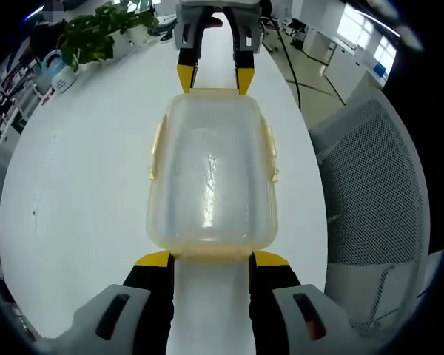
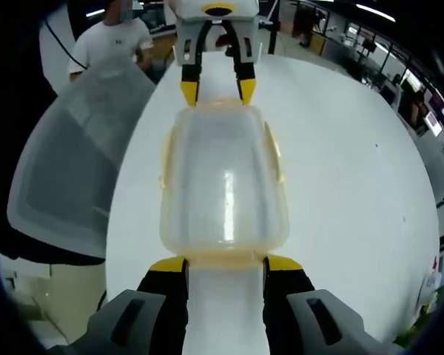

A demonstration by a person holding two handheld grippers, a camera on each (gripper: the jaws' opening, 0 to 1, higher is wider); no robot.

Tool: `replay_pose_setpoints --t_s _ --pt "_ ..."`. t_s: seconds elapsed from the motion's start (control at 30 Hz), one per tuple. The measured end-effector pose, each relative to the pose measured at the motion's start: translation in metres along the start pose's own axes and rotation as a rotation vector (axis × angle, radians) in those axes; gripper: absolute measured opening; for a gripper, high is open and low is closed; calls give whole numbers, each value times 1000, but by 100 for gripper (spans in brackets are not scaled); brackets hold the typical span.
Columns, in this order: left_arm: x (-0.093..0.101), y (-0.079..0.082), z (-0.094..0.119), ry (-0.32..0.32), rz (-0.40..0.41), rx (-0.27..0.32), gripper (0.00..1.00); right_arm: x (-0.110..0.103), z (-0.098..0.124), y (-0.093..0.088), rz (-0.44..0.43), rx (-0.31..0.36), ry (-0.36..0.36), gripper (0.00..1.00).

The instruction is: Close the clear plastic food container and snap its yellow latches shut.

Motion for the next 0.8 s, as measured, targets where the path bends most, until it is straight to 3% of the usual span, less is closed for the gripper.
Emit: replay_pose_setpoints --t_s 0.3,0.6,0.7,0.8 --pt "0 0 0 -1 2 3 39 1 0 -1 -2 2 1 38" --pt "0 -4 0 -10 -19 -35 44 1 2 -2 -39 0 5 40" --pt "-1 -5 4 4 36 -19 52 1 5 -2 -55 14 0 41" --pt "-5 -8 9 14 53 -12 50 3 8 -4 -87 20 -3 41"
Point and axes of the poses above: the point that each gripper's makers call its tool centre point, and the gripper's own axes: z roughly backward along the fingers, x roughly to its right, y roughly out of its top, the point moved 6 cm from there along z, roughly backward along the fingers, and after that the axes turned 13 degrees about -z, right-handed, at the moved point
